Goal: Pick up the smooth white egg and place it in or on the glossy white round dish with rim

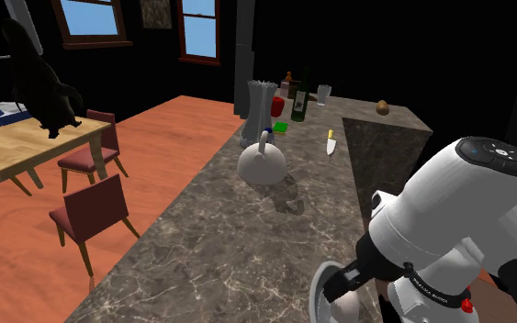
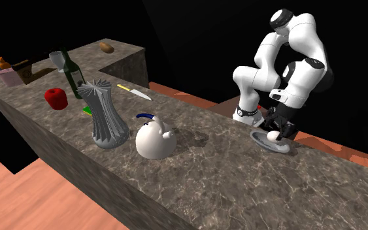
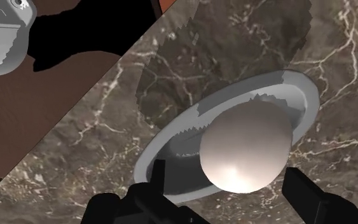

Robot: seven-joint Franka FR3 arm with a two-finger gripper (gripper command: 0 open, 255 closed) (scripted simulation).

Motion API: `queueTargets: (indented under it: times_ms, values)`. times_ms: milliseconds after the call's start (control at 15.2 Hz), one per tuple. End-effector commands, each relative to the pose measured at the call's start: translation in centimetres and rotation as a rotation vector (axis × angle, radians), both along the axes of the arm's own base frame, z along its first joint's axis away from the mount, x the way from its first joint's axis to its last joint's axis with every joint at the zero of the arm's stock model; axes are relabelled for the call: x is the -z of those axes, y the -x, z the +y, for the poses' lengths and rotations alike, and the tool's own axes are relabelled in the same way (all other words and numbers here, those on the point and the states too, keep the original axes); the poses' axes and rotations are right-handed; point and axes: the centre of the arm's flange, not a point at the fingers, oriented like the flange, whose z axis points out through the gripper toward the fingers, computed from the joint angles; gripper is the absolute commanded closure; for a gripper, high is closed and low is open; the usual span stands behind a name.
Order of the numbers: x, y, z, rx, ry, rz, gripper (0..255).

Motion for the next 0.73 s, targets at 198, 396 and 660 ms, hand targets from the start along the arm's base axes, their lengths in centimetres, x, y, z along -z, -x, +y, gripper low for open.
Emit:
queueTargets:
  times_ms: [198, 396, 660]
  values:
    - [-4.3, 0.8, 0.1, 0.000, 0.001, 0.001, 0]
    - [-4.3, 0.8, 0.1, 0.000, 0.001, 0.001, 0]
    - [-4.3, 0.8, 0.1, 0.000, 0.001, 0.001, 0]
